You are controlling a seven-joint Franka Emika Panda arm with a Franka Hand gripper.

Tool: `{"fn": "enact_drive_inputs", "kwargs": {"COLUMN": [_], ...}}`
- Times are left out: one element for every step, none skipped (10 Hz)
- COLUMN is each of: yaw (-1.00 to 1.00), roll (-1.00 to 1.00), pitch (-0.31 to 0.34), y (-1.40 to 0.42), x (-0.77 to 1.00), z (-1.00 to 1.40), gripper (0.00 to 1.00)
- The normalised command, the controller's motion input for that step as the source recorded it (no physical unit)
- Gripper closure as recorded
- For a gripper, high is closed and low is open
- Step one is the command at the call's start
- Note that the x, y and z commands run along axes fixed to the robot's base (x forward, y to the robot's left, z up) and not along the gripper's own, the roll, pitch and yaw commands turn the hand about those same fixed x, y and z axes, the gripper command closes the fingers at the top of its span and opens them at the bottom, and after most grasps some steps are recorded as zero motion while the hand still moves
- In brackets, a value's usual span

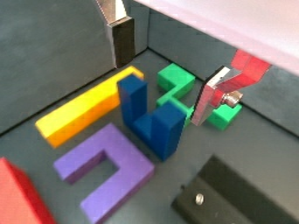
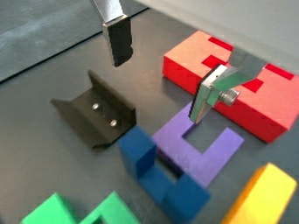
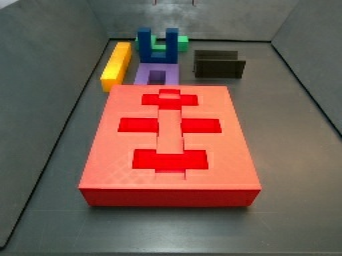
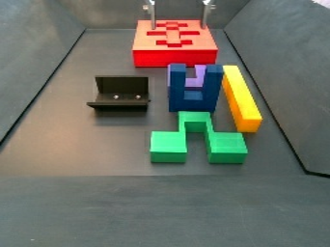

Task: Pick up the purple object. Move up. Place the purple object on the fixture. Regrasp the purple object. Move to above the board. Insert the purple object.
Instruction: Pick up the purple object.

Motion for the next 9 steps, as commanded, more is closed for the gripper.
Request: {"fn": "enact_drive_inputs", "kwargs": {"yaw": [0.00,0.00,0.00,-0.01,-0.02,-0.01,-0.04,-0.13,-0.11], "roll": [0.12,0.01,0.00,0.00,0.00,-0.04,-0.08,-0.07,0.00], "pitch": [0.000,-0.026,-0.024,-0.033,-0.066,-0.083,-0.086,-0.090,-0.053], "y": [-0.62,-0.46,-0.41,-0.38,-0.33,-0.30,-0.25,-0.20,-0.19], "x": [0.22,0.21,0.25,0.21,0.21,0.27,0.33,0.29,0.20], "z": [-0.27,-0.31,-0.33,-0.39,-0.45,-0.44,-0.37,-0.41,-0.43], "gripper": [0.00,0.00,0.00,0.00,0.00,0.00,0.00,0.00,0.00]}}
